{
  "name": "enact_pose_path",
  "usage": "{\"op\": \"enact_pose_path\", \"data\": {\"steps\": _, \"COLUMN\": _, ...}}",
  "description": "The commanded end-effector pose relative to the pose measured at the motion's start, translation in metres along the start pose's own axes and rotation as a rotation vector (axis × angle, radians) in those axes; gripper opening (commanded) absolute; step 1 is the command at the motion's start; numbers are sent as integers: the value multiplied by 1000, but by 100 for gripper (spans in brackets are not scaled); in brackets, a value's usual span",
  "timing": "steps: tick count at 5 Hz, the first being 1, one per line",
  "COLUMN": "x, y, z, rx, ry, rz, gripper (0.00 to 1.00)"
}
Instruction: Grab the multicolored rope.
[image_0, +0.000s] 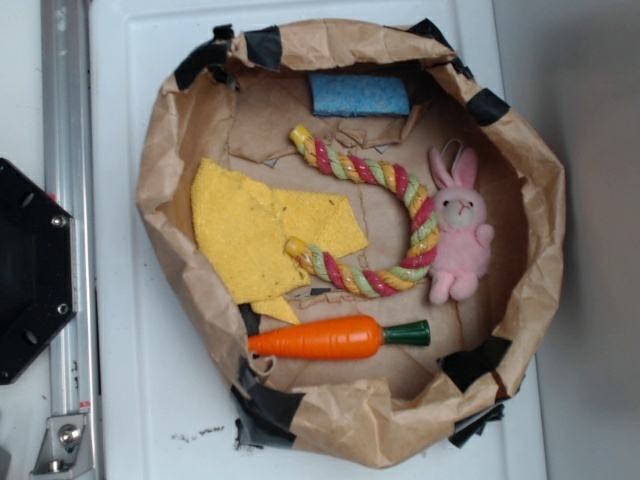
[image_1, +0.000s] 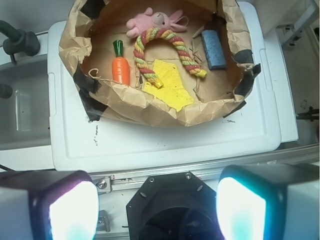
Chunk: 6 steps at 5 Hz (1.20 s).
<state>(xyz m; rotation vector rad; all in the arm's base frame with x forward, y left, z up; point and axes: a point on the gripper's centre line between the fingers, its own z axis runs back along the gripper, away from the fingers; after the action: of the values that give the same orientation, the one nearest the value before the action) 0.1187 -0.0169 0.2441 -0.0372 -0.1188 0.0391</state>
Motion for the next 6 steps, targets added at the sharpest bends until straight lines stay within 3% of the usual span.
{"op": "enact_pose_path", "data": {"steps": 1, "x": 0, "y": 0, "z": 0, "rx": 0, "ry": 0, "rz": 0, "gripper": 100}}
{"op": "enact_pose_path", "data": {"steps": 3, "x": 90, "y": 16, "z": -57, "rx": 142, "ry": -53, "rz": -351, "gripper": 100}}
{"op": "enact_pose_path", "data": {"steps": 4, "x": 110, "y": 14, "z": -92, "rx": 153, "ry": -52, "rz": -455, "gripper": 100}}
{"op": "enact_pose_path", "data": {"steps": 5, "x": 135, "y": 29, "z": -128, "rx": 117, "ry": -21, "rz": -438, "gripper": 100}}
{"op": "enact_pose_path", "data": {"steps": 6, "x": 135, "y": 29, "z": -128, "rx": 117, "ry": -21, "rz": -438, "gripper": 100}}
